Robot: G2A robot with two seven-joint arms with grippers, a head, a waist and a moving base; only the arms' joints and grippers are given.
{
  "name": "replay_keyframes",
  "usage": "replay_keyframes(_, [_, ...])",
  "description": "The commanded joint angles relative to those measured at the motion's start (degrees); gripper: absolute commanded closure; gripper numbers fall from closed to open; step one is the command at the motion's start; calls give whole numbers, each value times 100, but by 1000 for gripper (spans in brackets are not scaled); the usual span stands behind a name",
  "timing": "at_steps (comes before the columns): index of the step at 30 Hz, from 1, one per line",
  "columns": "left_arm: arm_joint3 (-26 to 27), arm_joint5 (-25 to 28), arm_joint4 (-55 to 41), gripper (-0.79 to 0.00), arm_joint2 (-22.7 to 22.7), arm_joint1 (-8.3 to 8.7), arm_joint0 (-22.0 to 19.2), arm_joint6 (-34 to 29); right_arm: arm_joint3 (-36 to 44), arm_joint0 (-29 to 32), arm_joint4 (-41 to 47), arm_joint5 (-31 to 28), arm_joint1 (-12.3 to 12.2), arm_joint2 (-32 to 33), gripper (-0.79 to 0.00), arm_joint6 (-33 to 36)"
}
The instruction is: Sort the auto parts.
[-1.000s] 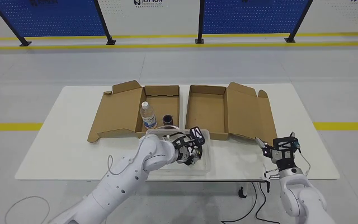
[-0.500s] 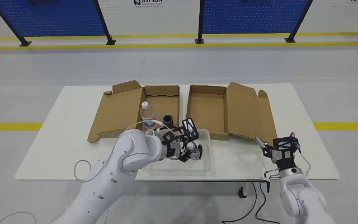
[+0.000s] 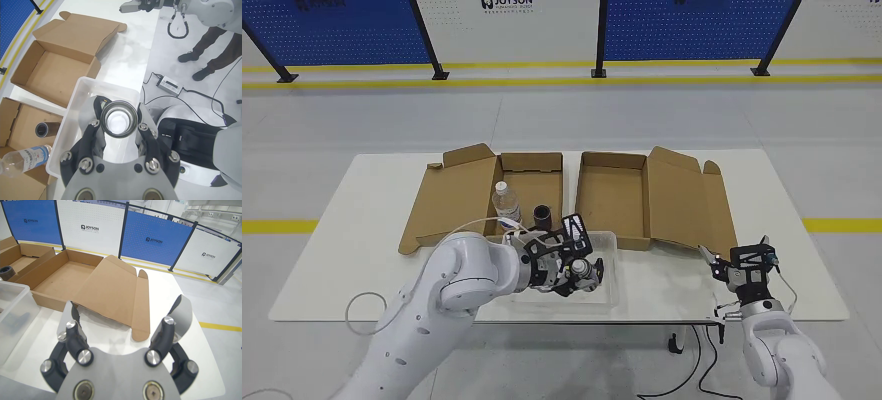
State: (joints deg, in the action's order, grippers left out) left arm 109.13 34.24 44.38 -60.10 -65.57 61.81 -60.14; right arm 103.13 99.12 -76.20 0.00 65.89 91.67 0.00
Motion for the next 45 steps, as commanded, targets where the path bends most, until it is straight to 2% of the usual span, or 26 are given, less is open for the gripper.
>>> replay_keyframes(1, [-16, -4, -11, 0, 12, 9, -23, 4, 0, 0, 0, 0, 0, 0, -785, 0])
replay_keyframes(15, [-325, -131, 102, 0, 88, 51, -262, 166, 0, 0, 0, 0, 0, 0, -785, 0])
replay_keyframes(24, [-610, -419, 515, 0, -74, 83, -448, 492, 0, 0, 0, 0, 0, 0, -785, 0])
replay_keyframes(32, [-1008, -758, 1152, 0, -196, 97, -677, 837, 0, 0, 0, 0, 0, 0, -785, 0])
replay_keyframes(45, [-1911, -1070, 1921, 0, -40, 53, -1033, 1301, 0, 0, 0, 0, 0, 0, -785, 0])
